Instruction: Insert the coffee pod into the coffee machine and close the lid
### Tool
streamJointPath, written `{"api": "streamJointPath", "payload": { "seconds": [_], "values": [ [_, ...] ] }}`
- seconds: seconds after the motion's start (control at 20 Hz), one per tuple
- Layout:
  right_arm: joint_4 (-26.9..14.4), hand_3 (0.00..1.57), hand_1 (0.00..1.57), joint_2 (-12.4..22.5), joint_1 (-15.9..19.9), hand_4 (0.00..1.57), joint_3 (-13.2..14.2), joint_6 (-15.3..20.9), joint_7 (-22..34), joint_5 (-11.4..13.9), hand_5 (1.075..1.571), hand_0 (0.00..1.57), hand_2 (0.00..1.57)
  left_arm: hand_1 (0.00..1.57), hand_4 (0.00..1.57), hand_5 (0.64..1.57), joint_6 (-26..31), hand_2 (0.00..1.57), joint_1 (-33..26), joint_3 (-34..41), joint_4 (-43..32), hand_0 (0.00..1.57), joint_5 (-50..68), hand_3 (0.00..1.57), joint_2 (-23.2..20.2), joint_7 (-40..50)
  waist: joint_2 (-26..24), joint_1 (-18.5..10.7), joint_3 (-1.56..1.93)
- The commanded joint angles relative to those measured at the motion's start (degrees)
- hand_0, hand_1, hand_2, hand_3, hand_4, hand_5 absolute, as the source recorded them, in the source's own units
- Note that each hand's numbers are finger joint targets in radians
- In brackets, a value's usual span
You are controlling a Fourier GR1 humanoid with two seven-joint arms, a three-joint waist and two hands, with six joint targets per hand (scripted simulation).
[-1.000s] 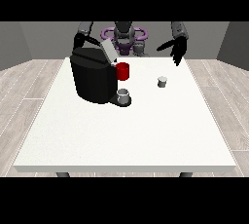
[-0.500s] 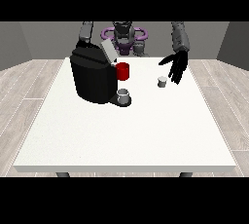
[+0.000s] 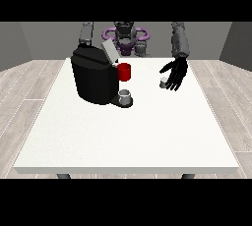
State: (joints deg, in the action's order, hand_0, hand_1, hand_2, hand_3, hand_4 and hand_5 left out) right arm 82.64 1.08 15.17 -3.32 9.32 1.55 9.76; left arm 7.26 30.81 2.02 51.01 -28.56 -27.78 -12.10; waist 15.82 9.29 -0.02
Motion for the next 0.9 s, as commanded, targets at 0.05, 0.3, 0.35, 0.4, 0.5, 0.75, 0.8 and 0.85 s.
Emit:
{"api": "streamJointPath", "payload": {
  "seconds": [0.05, 0.3, 0.35, 0.4, 0.5, 0.75, 0.8, 0.85],
  "values": [
    [-1.24, 0.00, 0.00, 0.90, -0.27, 0.00, -0.85, -1.07, -0.25, 0.87, 1.571, 0.00, 0.00, 0.84, 0.30, 1.571, -5.81, 0.92, 2.56, -1.37, -3.91, 0.84, -5.42, 0.76, 0.94, -1.56, 0.30, 1.23, 0.00],
    [-4.49, 0.00, 0.00, 0.42, 1.18, 0.00, 1.09, -2.12, -3.74, -1.58, 1.571, 0.00, 0.00, 0.94, 0.43, 1.571, -6.10, 1.04, 4.75, -3.59, -4.93, 0.94, -10.09, 0.87, -1.46, -3.33, 0.94, 0.34, 0.03],
    [-1.13, 0.00, 0.00, -1.02, 0.87, 0.00, -1.58, -1.25, -0.44, -0.61, 1.571, 0.00, 0.00, 0.92, 0.41, 1.571, -10.90, 1.02, 3.33, -4.62, -7.53, 0.92, -12.53, 0.84, 0.89, -3.04, 1.22, 2.14, -0.01],
    [-4.36, 0.00, 0.00, 0.48, 0.13, 0.00, 0.71, -1.58, -5.16, -0.81, 1.571, 0.00, 0.00, 0.82, 0.37, 1.571, -7.71, 0.96, 3.59, -4.77, -6.84, 0.82, -12.56, 0.80, -1.90, -4.35, 1.75, 0.69, 0.02],
    [-2.53, 0.00, 0.00, -1.03, 3.24, 0.00, -1.59, 1.85, -0.25, 0.63, 1.571, 0.00, 0.00, 0.83, 0.34, 1.571, -6.98, 1.00, 5.95, -5.62, -9.66, 0.83, -14.14, 0.86, -1.75, -4.73, 2.65, 1.10, -0.01],
    [-4.16, 0.00, 0.00, -0.92, 0.68, 0.00, -0.56, -0.12, 1.28, -0.34, 1.571, 0.00, 0.00, 0.75, 0.37, 1.571, -3.95, 0.94, 5.22, -8.73, -12.21, 0.75, -18.40, 0.81, 0.62, 0.86, -2.63, 1.79, 0.01],
    [-2.47, 0.00, 0.00, -0.95, -0.94, 0.00, -1.43, -0.20, 0.74, 0.15, 1.571, 0.00, 0.00, 0.79, 0.39, 1.571, -6.50, 0.96, 4.82, -7.33, -14.71, 0.79, -18.47, 0.85, 0.49, -1.52, -2.08, 2.17, -0.01],
    [-7.23, 0.00, 0.00, -0.42, -0.74, 0.00, 0.81, -1.05, -4.42, -1.52, 1.571, 0.00, 0.00, 0.73, 0.39, 1.571, -3.89, 0.96, 6.88, -8.32, -12.38, 0.73, -19.33, 0.85, -0.39, -0.45, -1.53, 1.16, 0.03]
  ]
}}
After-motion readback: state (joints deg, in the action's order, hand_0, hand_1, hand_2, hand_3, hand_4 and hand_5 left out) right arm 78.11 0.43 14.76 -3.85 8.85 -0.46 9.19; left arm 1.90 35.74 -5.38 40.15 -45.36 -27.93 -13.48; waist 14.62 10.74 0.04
